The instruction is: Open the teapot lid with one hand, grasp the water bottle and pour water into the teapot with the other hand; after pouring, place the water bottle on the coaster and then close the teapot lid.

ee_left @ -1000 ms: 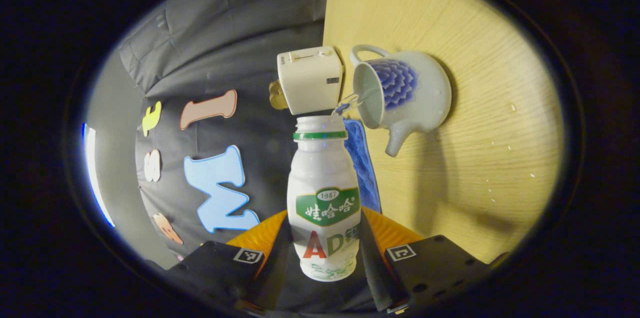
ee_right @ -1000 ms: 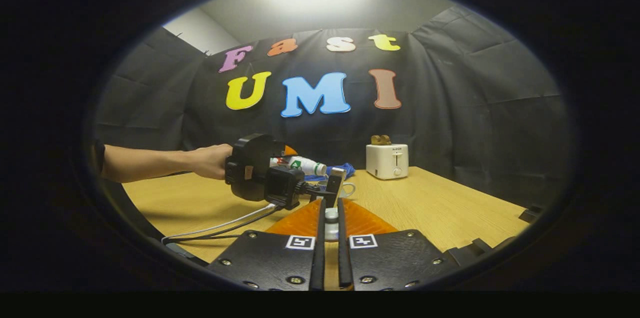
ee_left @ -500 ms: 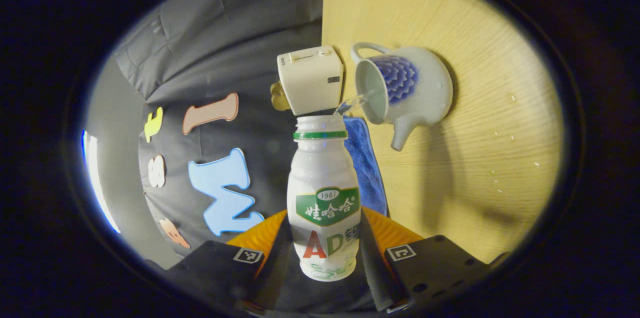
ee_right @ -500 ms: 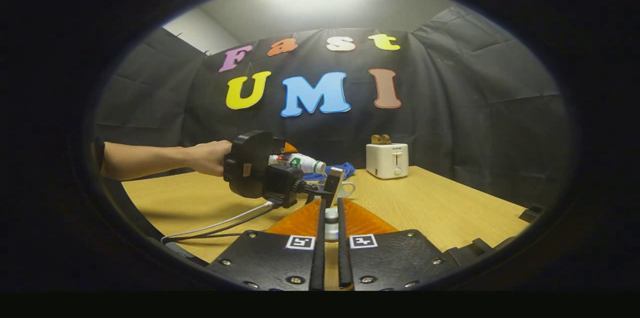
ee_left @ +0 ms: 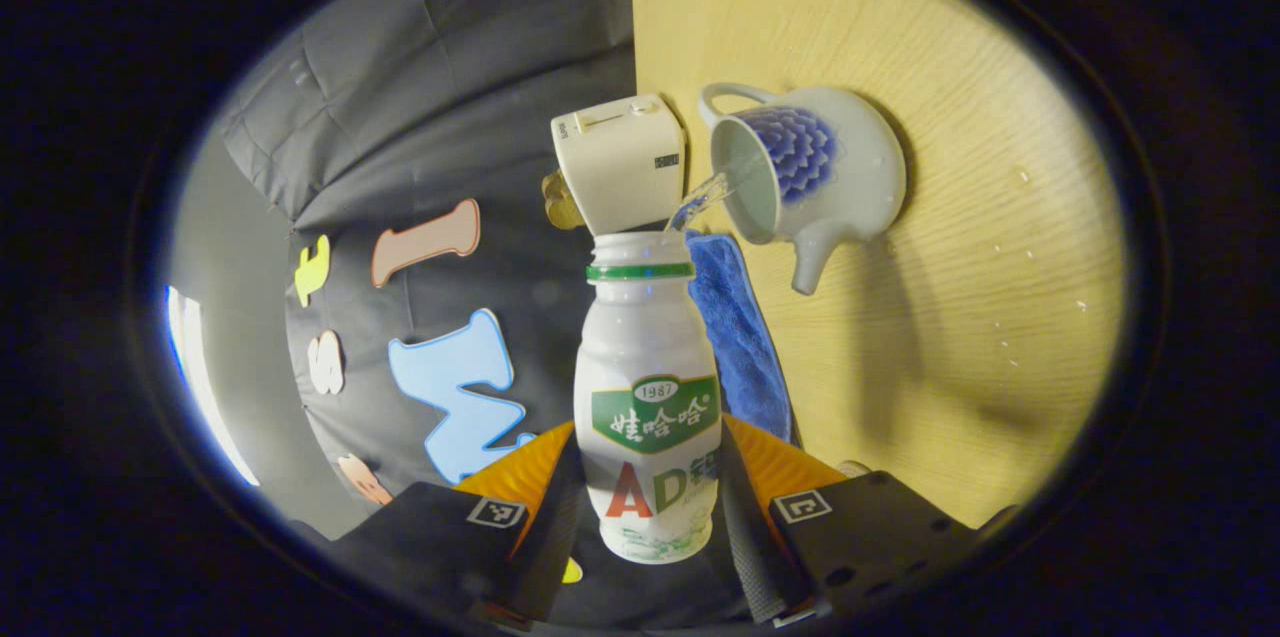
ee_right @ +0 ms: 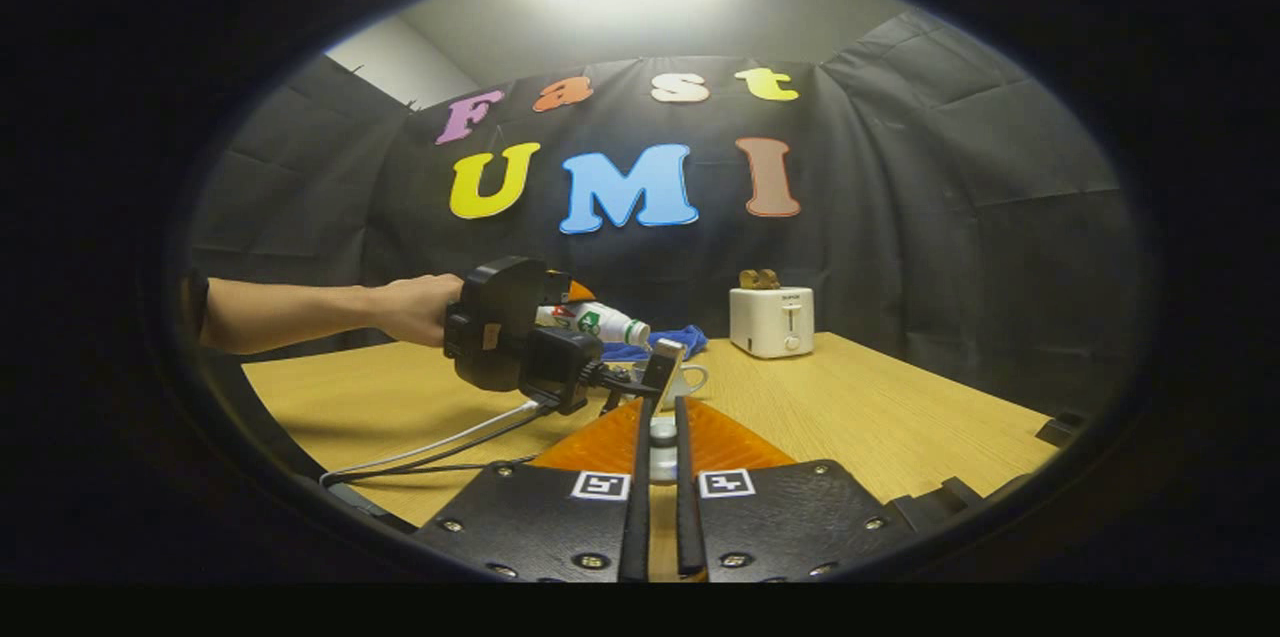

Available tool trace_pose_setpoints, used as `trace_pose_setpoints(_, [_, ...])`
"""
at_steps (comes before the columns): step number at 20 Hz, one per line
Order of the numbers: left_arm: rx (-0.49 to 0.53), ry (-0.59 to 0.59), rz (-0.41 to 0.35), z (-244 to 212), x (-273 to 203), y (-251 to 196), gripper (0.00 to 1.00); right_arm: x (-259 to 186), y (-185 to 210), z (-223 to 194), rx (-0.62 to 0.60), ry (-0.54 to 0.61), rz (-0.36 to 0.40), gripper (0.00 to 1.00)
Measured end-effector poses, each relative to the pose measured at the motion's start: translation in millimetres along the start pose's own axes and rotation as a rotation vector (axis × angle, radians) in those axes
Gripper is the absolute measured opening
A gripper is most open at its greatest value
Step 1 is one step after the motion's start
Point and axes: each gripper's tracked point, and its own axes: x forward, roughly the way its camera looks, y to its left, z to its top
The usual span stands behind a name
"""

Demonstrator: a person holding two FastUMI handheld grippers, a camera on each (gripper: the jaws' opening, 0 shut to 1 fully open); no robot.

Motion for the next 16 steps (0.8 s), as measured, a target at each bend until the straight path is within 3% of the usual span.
trace_pose_setpoints(3, [0.018,-0.001,0.006,-0.9,-0.5,2.7,0.80,0.0,0.9,2.4,0.003,-0.006,0.006,0.11])
trace_pose_setpoints(4, [0.021,0.000,0.007,-1.1,-0.9,3.4,0.75,-0.3,0.9,3.6,0.004,-0.009,0.005,0.11])
trace_pose_setpoints(5, [0.024,-0.001,0.008,-1.2,-1.3,3.4,0.82,0.2,0.7,4.7,0.001,-0.011,0.006,0.11])
trace_pose_setpoints(6, [0.029,0.000,0.008,-1.0,-0.6,3.0,0.82,-0.7,1.1,4.4,-0.001,-0.013,0.005,0.00])
trace_pose_setpoints(7, [0.035,0.000,0.008,-1.6,-0.6,2.7,0.82,-0.5,1.4,5.2,-0.002,-0.013,0.007,0.11])
trace_pose_setpoints(8, [0.040,0.001,0.007,-1.3,-1.0,2.8,0.75,0.5,1.5,5.2,-0.001,-0.012,0.007,0.11])
trace_pose_setpoints(10, [0.053,0.001,0.006,-1.1,-0.9,2.5,0.75,0.5,1.0,4.4,-0.010,-0.009,0.007,0.11])
trace_pose_setpoints(11, [0.060,0.002,0.006,-1.8,-0.5,2.1,0.75,-0.1,1.2,5.8,-0.012,-0.011,0.008,0.00])
trace_pose_setpoints(12, [0.066,0.003,0.006,-1.0,-0.7,2.2,0.78,0.3,1.6,5.8,-0.013,-0.012,0.008,0.11])
trace_pose_setpoints(14, [0.074,0.000,0.008,0.3,-0.3,3.2,0.75,-0.3,1.9,6.8,-0.014,-0.012,0.009,0.11])
trace_pose_setpoints(15, [0.080,-0.003,0.011,1.4,-0.2,4.7,0.75,0.8,2.0,6.2,-0.014,-0.010,0.010,0.00])
trace_pose_setpoints(16, [0.086,-0.008,0.016,2.9,-0.5,7.1,0.75,1.1,1.7,4.9,-0.014,-0.008,0.010,0.00])
